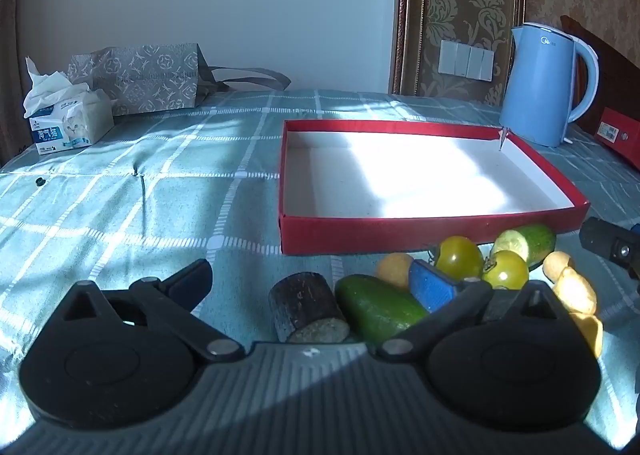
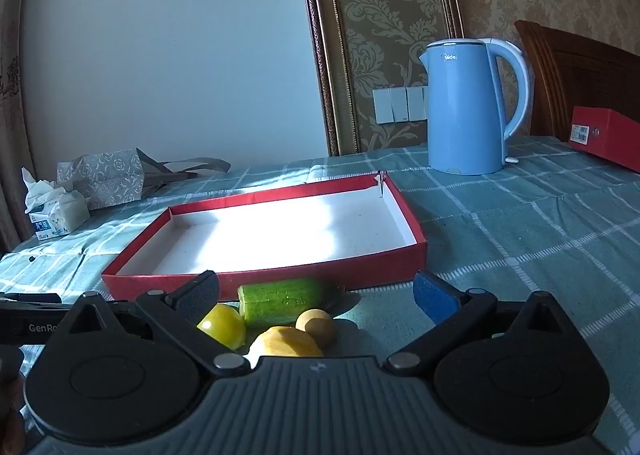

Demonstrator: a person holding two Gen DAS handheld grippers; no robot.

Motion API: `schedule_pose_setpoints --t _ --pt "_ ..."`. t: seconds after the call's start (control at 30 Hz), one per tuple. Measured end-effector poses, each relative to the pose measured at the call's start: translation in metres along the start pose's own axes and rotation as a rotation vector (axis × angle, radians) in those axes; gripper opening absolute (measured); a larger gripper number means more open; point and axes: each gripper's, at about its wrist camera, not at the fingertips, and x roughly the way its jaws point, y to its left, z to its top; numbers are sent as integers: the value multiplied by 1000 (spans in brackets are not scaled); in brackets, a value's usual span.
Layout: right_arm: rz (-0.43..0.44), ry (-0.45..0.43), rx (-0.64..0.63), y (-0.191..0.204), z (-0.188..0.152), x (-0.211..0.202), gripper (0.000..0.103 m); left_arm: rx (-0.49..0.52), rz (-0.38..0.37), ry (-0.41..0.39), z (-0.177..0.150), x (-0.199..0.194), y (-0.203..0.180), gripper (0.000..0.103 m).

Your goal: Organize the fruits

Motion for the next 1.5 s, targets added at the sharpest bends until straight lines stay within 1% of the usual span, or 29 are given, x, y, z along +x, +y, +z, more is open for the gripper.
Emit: schedule_pose_setpoints --t 0.2,0.33,0.5,0.77,0.9,1.03,1.27,1.4,1.5 --pt "-29 -54 -14 -9 -2 -5 103 -8 -4 4 -2 2 0 103" --pt "-26 -45 -35 -3 -4 -5 103 -16 -7 8 -2 2 2 103" --pt "-39 -62 -57 0 -8 -7 103 -29 -12 14 -2 2 5 103" --pt "-71 -34 -101 10 -8 1 103 -25 -18 17 -1 2 4 103" --pt "-66 -17 -86 10 -9 4 103 -17 -9 8 -2 -1 3 103" --pt "-55 0 -67 7 -9 5 103 -31 -7 -3 -6 -9 10 103" --pt "-46 -51 -38 3 -8 -7 103 -12 -3 -31 -13 -22 25 103" --pt "-30 -34 -21 2 -7 -4 103 5 -1 -37 -18 -28 30 103" --pt "-30 -23 -31 5 -8 -2 103 -7 -9 -39 -23 -32 37 103"
